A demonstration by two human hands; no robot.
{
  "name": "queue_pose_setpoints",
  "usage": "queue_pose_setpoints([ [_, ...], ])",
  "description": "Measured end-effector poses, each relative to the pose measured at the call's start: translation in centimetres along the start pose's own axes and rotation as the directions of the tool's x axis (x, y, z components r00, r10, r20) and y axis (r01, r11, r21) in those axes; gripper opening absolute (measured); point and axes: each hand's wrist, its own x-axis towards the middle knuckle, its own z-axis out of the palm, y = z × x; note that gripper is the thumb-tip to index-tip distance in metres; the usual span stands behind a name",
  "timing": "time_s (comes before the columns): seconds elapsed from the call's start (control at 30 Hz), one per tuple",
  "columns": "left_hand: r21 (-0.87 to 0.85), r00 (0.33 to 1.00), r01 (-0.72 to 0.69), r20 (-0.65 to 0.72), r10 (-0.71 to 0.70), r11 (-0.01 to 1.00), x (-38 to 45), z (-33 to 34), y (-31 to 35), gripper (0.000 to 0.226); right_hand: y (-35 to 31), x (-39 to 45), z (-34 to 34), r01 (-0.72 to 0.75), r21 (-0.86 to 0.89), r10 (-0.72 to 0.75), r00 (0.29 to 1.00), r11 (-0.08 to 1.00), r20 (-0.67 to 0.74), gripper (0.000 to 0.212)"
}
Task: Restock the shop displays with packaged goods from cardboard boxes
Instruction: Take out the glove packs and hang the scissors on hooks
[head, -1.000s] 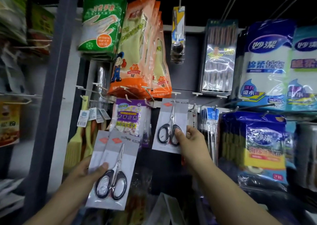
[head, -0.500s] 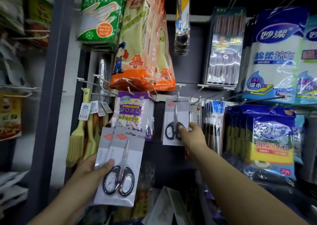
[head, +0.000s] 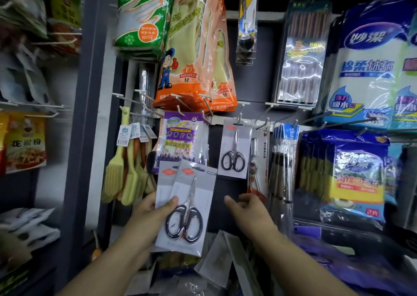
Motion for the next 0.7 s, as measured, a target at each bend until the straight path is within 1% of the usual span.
queue_pose_setpoints([
  [0.07, 0.009, 1.0, -0.007, 0.008, 0.007, 1.0, -0.3, 0.6, 0.0, 0.014, 0.1, -2.7, 0.4, 0.082, 0.099, -0.09, 0.993, 0.992, 0.079, 0.04],
  [0.1, 0.014, 1.0, -0.013, 0.015, 0.013, 1.0, -0.5, 0.9, 0.0, 0.014, 0.0, -3.7, 0.7, 0.099, 0.163, -0.12, 0.985, 0.982, 0.128, 0.037],
  [0.17, 0.017, 1.0, -0.02, 0.023, 0.02, 1.0, -0.8, 1.4, -0.1, 0.015, 0.0, -4.9, 1.3, 0.149, 0.192, -0.181, 0.97, 0.97, 0.162, 0.036],
  [0.3, 0.009, 1.0, -0.004, 0.021, 0.004, 1.0, -1.3, 1.9, 0.1, 0.013, -0.2, -4.8, 0.3, 0.207, 0.186, -0.225, 0.971, 0.961, 0.081, 0.033],
  [0.4, 0.072, 0.999, -0.04, -0.029, 0.042, 0.997, -1.1, 0.9, 0.8, 0.013, -1.4, -3.3, -1.8, 0.219, 0.192, -0.221, 0.975, 0.957, -0.013, 0.025],
  [0.53, 0.126, 0.994, -0.067, -0.074, 0.077, 0.99, -0.3, -0.6, 1.5, 0.012, -5.0, -1.0, -4.7, 0.263, 0.188, -0.236, 0.959, 0.946, -0.155, 0.024],
  [0.63, 0.141, 0.994, -0.07, -0.074, 0.081, 0.988, 0.0, -1.3, 2.0, 0.013, -7.6, 0.9, -5.6, 0.278, 0.154, -0.246, 0.949, 0.948, -0.195, 0.021],
  [0.7, 0.148, 0.994, -0.07, -0.071, 0.082, 0.986, 0.0, -1.6, 2.1, 0.012, -8.5, 2.1, -5.6, 0.269, 0.172, -0.232, 0.95, 0.948, -0.209, 0.021],
])
